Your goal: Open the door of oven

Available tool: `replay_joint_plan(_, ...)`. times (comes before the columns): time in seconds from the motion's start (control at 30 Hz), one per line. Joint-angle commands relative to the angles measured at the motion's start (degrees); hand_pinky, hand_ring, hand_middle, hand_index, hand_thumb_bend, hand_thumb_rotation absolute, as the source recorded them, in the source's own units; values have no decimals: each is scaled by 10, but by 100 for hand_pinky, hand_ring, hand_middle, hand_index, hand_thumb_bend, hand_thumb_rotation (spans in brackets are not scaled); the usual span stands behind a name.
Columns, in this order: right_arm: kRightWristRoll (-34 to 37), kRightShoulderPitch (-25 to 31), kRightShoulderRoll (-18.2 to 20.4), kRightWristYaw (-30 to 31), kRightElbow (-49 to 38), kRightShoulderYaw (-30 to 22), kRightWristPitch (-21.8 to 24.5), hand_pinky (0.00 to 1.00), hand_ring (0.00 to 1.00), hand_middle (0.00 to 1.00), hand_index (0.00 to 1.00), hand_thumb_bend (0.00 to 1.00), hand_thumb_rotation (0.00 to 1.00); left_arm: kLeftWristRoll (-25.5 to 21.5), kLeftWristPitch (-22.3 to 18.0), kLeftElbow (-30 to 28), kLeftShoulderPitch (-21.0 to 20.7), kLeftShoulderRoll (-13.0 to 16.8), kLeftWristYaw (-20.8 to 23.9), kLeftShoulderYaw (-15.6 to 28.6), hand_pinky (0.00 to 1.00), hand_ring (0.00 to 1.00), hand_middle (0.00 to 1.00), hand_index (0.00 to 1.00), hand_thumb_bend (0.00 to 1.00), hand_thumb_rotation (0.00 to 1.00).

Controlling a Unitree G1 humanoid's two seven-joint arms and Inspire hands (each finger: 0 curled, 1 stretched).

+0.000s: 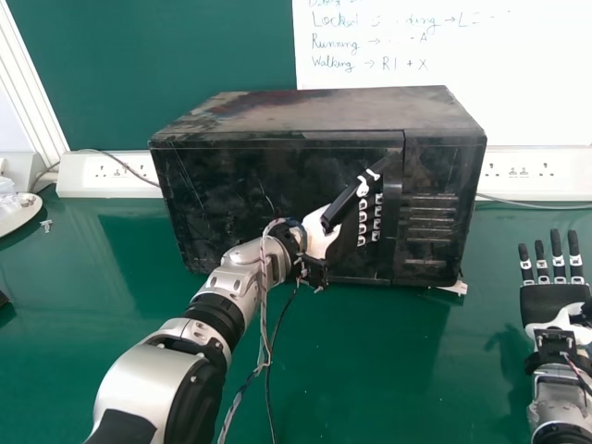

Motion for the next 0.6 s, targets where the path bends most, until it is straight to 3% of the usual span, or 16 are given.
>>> replay_joint_plan(0.0, 4, -6, 4, 0, -1, -4, 2, 95, 97, 100, 95, 100, 90, 3, 1, 1, -19, -14, -5, -7, 51, 70, 77, 77, 91, 93)
replay_joint_plan(0.2, -2, -6, 6, -8, -1, 0, -8, 91, 95, 99, 95, 100, 91, 2, 2, 2, -23, -22, -4, -7, 52, 70, 76, 76, 90, 93)
replay_joint_plan(0.57, 1, -7, 7, -10, -1, -1, -7, 92, 94, 98, 95, 100, 90, 0, 9, 3, -27, -35, -15, -6, 52, 70, 75, 76, 90, 92)
